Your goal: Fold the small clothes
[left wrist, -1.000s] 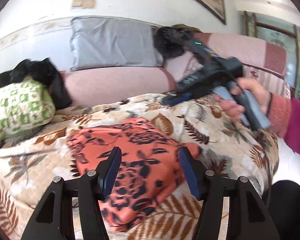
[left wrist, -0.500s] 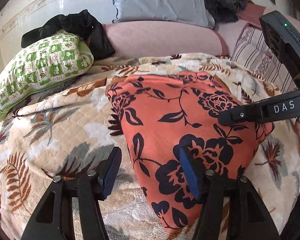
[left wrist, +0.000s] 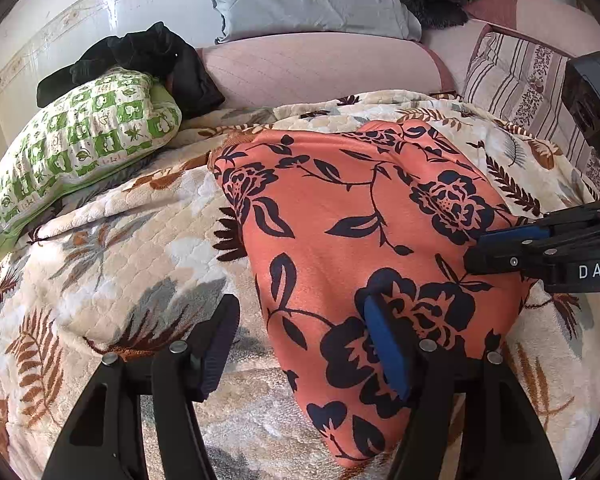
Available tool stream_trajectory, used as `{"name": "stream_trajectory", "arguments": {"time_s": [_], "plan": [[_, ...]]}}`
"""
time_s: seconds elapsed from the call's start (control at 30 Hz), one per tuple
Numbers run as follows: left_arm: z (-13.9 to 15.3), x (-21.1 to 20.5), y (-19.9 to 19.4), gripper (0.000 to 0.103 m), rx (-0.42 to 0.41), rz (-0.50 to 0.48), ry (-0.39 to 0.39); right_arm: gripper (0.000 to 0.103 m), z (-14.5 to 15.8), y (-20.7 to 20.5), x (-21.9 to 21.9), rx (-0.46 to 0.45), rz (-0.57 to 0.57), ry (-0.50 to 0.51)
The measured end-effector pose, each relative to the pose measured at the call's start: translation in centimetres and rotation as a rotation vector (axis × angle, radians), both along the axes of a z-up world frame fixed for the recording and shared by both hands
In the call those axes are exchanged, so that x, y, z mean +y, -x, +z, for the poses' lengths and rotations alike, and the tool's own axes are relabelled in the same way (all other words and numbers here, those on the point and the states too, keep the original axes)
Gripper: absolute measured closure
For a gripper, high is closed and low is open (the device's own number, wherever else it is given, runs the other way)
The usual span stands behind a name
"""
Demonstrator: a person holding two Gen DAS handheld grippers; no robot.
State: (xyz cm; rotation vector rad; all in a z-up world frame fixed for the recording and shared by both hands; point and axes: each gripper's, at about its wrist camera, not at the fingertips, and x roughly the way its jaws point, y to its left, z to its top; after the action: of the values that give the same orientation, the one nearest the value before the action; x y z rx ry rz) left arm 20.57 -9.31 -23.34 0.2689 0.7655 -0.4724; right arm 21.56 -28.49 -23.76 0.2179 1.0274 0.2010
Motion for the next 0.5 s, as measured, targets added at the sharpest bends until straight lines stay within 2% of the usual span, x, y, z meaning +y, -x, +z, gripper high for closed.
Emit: {"name": "stream_trajectory", "arguments": {"time_s": [0.17, 0.33, 0.4, 0.5], "plan": [[0.0, -0.1, -0.1, 0.036, -0.009, 0.007, -0.007, 0.074, 1.9, -1.8, -0.5, 0.055, 0.016, -0.002], [0.0, -0.2, -0.2, 0.036, -0.007, 0.007, -0.004, 0.074, 4.1, -6.6, -1.9, 0.008, -0.041, 0.038], [0.0, -0.3, -0.1, 0.036, -0.01, 0.006, -0.005, 0.074, 3.3, -9.5, -2.7, 0.045, -0.077, 0.037], [0.0, -0.2, -0.2, 0.036, -0.01, 0.002, -0.001, 0.074, 0.4, -13.7, -3.7, 0.148, -0.122, 0.022]]}}
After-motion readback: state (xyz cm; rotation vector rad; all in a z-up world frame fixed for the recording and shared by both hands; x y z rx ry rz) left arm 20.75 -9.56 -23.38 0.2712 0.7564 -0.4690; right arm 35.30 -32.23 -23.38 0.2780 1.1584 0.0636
